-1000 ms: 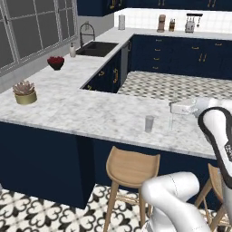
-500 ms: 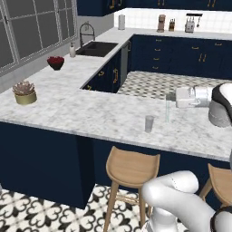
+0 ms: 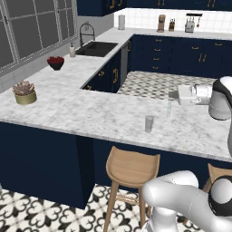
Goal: Take a straw from the drawer in front and place it inside the glass cup on the dining counter.
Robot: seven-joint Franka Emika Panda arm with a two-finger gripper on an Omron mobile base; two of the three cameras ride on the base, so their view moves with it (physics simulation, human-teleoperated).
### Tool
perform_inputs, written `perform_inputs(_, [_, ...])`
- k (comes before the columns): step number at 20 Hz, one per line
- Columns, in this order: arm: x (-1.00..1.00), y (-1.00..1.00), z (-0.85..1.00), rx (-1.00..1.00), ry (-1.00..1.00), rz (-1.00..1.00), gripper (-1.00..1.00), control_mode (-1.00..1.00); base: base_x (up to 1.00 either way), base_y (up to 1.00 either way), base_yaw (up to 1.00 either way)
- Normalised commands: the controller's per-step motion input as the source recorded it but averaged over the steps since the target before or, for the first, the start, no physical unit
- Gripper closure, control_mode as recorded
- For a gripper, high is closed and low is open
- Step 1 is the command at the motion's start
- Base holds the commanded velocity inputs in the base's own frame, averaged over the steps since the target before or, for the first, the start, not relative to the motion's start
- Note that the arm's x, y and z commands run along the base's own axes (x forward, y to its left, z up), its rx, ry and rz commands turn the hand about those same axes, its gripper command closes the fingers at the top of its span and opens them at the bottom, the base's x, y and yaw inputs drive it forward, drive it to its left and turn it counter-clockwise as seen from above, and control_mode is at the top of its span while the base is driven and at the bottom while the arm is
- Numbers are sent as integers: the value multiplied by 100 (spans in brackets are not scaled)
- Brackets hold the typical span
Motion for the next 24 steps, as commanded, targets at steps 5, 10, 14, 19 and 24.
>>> perform_inputs(5, [52,1,-51,0,-28,-7,100,-100,0,0,0])
perform_inputs(10, [44,0,-23,0,-12,-6,100,-100,0,0,0])
perform_inputs(14, [32,0,0,1,1,-1,100,-100,0,0,0])
perform_inputs(19, [34,-25,-7,0,16,0,100,-100,0,0,0])
perform_inputs(24, [25,-19,-39,0,0,0,100,-100,0,0,0])
